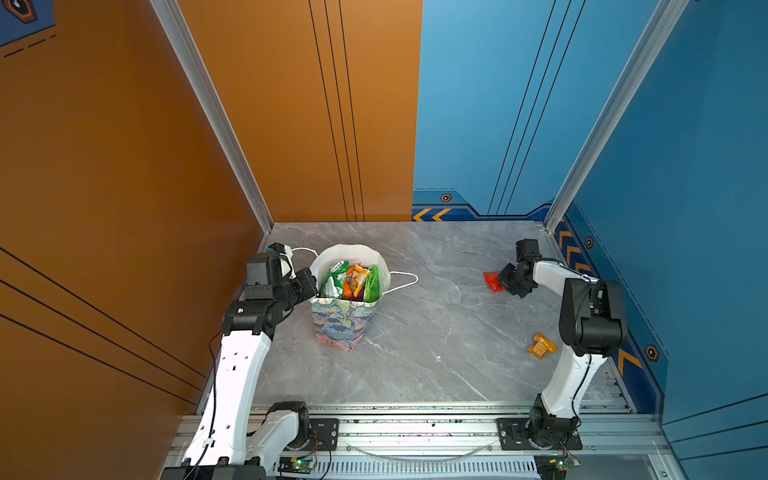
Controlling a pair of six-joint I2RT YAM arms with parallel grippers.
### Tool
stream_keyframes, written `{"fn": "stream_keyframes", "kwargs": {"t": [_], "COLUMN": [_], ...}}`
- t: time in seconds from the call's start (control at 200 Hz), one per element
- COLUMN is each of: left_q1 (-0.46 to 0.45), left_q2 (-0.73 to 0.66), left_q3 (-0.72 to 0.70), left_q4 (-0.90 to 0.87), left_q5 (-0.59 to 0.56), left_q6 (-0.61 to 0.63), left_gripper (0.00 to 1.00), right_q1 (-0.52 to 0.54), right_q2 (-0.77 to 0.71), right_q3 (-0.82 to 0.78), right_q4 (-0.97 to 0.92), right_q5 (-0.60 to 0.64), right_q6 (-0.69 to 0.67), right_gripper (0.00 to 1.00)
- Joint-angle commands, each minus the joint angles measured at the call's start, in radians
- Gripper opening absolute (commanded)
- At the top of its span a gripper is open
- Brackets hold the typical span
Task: Place the snacks into the paper bag
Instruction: Pick up the snack from the middle-right of the table.
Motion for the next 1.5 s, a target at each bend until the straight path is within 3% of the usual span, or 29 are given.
{"fn": "stream_keyframes", "kwargs": {"t": [0.0, 0.33, 0.836, 1.497], "left_q1": [0.009, 0.012, 0.011, 0.011], "left_q2": [-0.003, -0.002, -0.001, -0.010], "left_q3": [-0.005, -0.005, -0.005, -0.005], "left_q4": [0.054, 0.054, 0.054, 0.053], "left_q5": [0.038, 0.037, 0.037, 0.037], "left_q6": [0.012, 0.012, 0.012, 0.012], "left_gripper": [0.04, 0.04, 0.05, 0.04], "right_q1": [-0.007, -0.005, 0.019, 0.237], "right_q2": [-0.039, -0.111, -0.330, -0.562], "right_q3": [-0.043, -0.116, -0.227, -0.017], "right_q4": [-0.010, 0.019, 0.034, -0.109], "right_q5": [0.010, 0.004, -0.053, -0.084], "right_q6": [-0.006, -0.011, -0.010, -0.017], "right_gripper": [0.15, 0.00, 0.00, 0.00]}}
